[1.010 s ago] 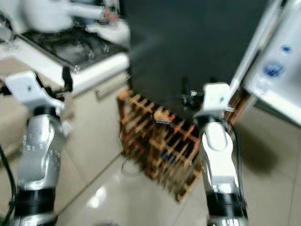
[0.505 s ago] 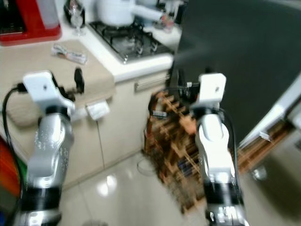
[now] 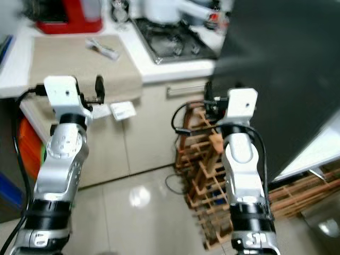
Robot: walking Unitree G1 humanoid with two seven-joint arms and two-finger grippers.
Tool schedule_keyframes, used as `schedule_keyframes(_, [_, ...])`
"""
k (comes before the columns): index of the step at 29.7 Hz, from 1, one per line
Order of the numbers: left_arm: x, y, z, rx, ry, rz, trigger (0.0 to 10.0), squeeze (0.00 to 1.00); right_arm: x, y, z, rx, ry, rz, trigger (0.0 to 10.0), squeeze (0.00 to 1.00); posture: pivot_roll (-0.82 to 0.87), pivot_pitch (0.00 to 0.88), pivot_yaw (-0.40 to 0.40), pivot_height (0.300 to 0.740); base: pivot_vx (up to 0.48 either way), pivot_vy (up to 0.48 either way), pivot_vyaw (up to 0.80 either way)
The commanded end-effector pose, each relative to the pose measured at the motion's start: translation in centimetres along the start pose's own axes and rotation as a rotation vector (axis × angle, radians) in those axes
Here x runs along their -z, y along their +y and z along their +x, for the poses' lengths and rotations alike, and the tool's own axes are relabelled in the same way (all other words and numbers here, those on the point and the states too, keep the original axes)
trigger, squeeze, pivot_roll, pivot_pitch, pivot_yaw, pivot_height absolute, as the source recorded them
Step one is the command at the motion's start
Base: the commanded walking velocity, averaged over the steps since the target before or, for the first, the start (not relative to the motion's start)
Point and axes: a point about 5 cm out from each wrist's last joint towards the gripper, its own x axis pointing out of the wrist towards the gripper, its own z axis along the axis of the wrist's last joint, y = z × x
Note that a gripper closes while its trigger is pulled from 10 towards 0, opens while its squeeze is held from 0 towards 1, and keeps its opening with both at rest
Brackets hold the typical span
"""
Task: Restocking fridge
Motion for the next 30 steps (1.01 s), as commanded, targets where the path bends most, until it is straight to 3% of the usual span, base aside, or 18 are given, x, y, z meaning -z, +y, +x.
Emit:
schedule_keyframes(1, [0.2,-0.4,0.2,0.023,0.013,-0.006,10.0,0.0,-0.1,-0.4,0.2,0.011,-0.01,-0.005,10.0,0.0,-0.01,0.0,-0.045,0.74,0.0,0.0,0.63])
schedule_keyframes(8, [0.8,-1.0,-0.2,0.053,0.045,-0.054,10.0,0.0,0.0,-0.2,0.4,-0.008,-0.006,0.01,10.0,0.0,-0.01,0.0,-0.058,0.74,0.0,0.0,0.62])
schedule_keyframes(12, [0.3,-1.2,-0.2,0.066,0.002,-0.058,10.0,0.0,-0.1,0.0,0.7,-0.016,-0.009,0.038,10.0,0.0,-0.01,0.0,-0.069,0.74,0.0,0.0,0.6])
schedule_keyframes(16, [0.1,-1.4,0.2,0.062,-0.011,-0.051,10.0,0.0,-0.8,0.1,1.3,-0.016,-0.038,0.012,10.0,0.0,-0.02,0.0,-0.087,0.74,0.48,0.0,0.6])
schedule_keyframes(20, [-0.9,-2.0,0.1,0.082,-0.072,-0.025,10.0,0.0,-1.2,-0.3,1.5,-0.009,-0.048,0.001,10.0,0.0,-0.01,0.0,-0.106,0.74,0.48,0.0,0.0])
schedule_keyframes(30, [-1.2,-1.8,-0.2,0.096,-0.092,-0.026,10.0,0.0,-1.1,0.3,1.5,-0.026,-0.05,0.004,10.0,0.0,0.0,0.0,-0.103,0.74,0.48,0.0,0.0])
